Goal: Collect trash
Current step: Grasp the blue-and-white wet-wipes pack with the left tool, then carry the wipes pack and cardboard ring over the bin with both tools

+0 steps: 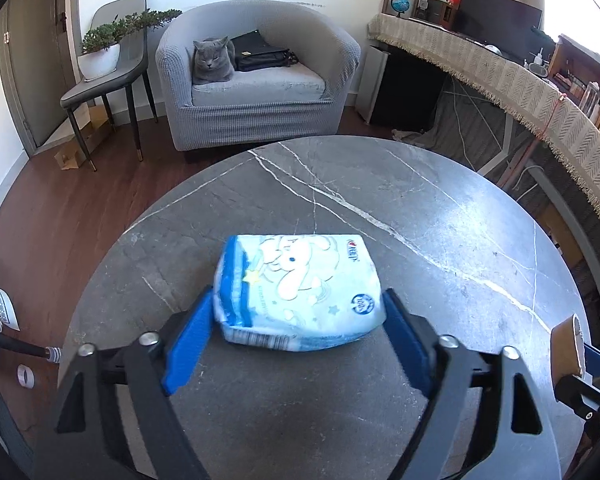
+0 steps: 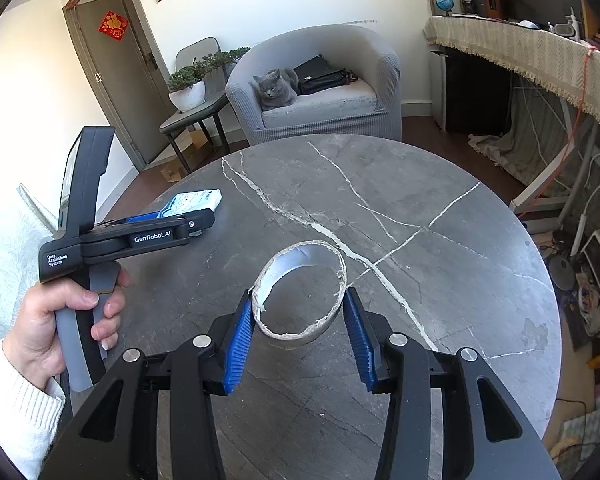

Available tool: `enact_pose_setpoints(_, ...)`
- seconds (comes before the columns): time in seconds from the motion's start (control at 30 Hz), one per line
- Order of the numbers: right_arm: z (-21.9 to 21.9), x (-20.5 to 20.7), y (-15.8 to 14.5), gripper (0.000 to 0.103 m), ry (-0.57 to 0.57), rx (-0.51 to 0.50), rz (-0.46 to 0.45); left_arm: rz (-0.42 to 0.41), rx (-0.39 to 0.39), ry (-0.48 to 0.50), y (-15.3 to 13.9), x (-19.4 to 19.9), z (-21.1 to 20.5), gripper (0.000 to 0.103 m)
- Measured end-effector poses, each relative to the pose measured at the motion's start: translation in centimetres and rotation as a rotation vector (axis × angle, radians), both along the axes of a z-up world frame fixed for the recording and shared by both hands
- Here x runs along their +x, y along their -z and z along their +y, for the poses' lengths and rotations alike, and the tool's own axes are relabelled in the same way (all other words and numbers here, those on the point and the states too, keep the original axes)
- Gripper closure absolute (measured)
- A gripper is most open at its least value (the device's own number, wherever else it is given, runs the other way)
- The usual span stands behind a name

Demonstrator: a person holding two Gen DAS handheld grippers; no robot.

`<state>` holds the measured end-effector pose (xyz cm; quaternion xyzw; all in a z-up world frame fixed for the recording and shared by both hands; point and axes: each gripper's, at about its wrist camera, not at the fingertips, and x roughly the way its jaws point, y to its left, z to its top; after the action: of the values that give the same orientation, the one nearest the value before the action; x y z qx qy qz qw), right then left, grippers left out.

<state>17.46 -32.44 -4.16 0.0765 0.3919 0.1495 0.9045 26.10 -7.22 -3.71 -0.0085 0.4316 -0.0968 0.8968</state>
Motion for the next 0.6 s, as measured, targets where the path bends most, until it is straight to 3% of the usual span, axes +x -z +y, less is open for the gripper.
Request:
enact_pose_setpoints(0.23, 0.4, -0.5, -0.4, 0.058, -0.015, 0.001, -0.004, -0.014, -0.041, 0.037, -0.8, -2.1, -0.1, 0.035)
enact_pose_setpoints(0.6, 1.4, -1.8, -0.2, 0.058, -0.019, -0.006, -0.002, -0.045, -0.050, 0.049, -2.0, -6.6, 1.0, 0.036)
